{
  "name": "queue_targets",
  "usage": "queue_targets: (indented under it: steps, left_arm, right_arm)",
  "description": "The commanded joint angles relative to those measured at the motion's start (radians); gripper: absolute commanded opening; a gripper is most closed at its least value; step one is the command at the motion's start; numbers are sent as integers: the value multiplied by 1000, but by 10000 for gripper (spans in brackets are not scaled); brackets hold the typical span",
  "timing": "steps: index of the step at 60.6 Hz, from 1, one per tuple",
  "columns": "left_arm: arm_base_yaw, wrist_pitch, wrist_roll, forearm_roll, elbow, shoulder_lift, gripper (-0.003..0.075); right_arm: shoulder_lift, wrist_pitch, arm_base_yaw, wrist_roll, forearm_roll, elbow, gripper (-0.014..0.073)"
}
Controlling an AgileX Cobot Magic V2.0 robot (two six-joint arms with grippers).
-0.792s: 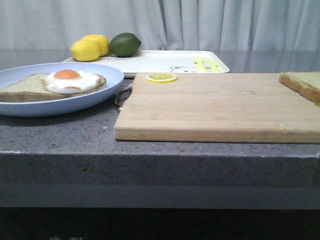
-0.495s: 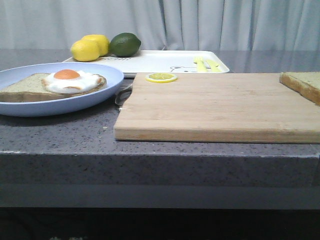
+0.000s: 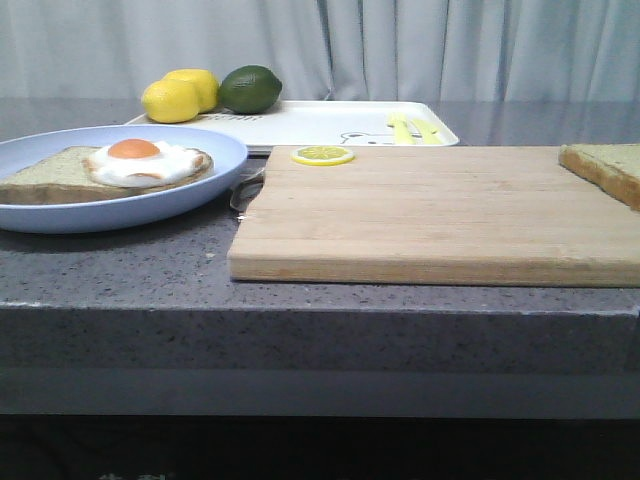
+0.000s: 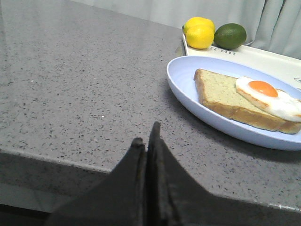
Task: Place bread and move sandwich to tray
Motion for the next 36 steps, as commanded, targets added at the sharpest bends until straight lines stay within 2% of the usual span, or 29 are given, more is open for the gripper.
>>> queue_targets:
  steps: [1, 11, 25, 36]
  left_arm:
    - [-7, -84, -8, 0, 12, -22, -19]
    - [-7, -84, -8, 0, 12, -22, -19]
    - [-7, -89, -8, 0, 12, -22, -19]
    - [-7, -202, -8, 0, 12, -22, -19]
  right_arm:
    - [-16, -75, -8, -1, -5, -3, -59]
    - [-16, -85, -8, -1, -5, -3, -59]
    - [-16, -178, -8, -1, -5, -3, -59]
    - [-16, -213, -8, -1, -5, -3, -59]
